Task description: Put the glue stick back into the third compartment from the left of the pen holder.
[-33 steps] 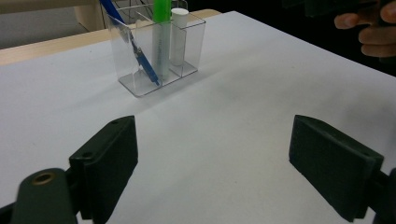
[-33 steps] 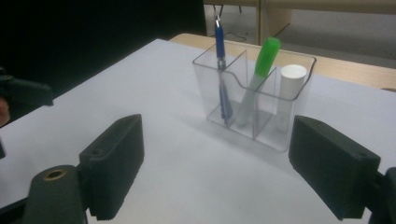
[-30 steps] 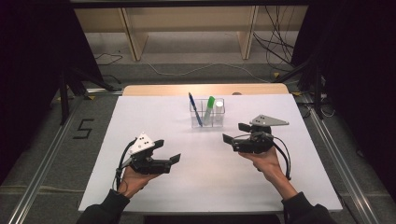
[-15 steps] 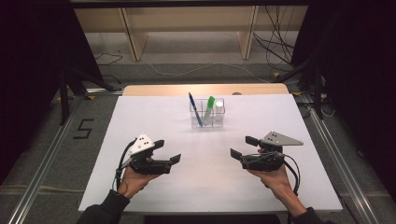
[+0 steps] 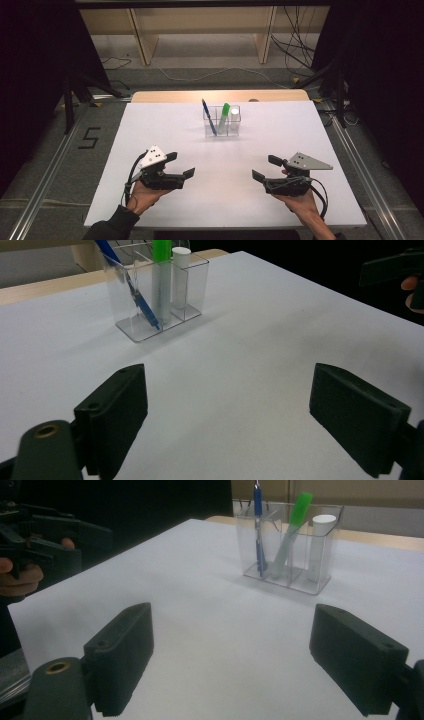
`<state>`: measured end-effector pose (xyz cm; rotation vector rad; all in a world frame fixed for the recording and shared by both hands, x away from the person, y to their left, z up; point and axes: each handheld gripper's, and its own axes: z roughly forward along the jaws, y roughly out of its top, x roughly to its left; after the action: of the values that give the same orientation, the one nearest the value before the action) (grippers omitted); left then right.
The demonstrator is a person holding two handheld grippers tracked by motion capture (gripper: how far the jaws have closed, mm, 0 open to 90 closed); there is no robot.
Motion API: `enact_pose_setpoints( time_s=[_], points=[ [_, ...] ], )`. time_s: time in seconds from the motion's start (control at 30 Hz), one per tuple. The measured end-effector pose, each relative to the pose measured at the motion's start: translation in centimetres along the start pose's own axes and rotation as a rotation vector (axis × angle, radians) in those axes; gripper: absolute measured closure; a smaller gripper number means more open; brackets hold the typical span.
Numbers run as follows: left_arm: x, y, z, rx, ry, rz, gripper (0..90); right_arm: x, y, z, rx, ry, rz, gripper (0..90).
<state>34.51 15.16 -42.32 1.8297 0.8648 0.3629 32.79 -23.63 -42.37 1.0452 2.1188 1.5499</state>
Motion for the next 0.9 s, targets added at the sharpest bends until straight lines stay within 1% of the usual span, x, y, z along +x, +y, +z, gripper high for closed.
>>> enact_pose_setpoints(
  time_s=[0.17, 0.27, 0.53, 0.57, 0.8, 0.9],
  points=[
    [-0.1, -0.2, -0.1, -0.002, -0.004, -0.013, 15.1, 0.1, -0.4, -0.3, 0.003, -0.009, -0.006, 18.6],
    [-0.1, -0.2, -0.2, 0.002, -0.005, -0.007, 15.1, 0.1, -0.6, -0.5, 0.005, -0.015, -0.003, 18.7],
    [-0.3, -0.5, -0.3, 0.0, -0.015, -0.022, 15.1, 0.0, -1.2, -0.9, 0.01, -0.021, 0.001, 18.6],
    [-0.3, -0.5, -0.3, 0.004, -0.016, -0.018, 15.1, 0.0, -1.2, -0.9, 0.01, -0.023, 0.001, 18.6],
    [-0.2, -0.4, -0.4, -0.003, -0.018, -0.022, 15.1, -0.1, -1.2, -0.9, 0.006, -0.03, 0.002, 18.8],
    [-0.2, -0.4, -0.3, -0.003, -0.017, -0.022, 15.1, -0.1, -1.2, -0.8, 0.004, -0.029, -0.006, 18.8]
  ],
)
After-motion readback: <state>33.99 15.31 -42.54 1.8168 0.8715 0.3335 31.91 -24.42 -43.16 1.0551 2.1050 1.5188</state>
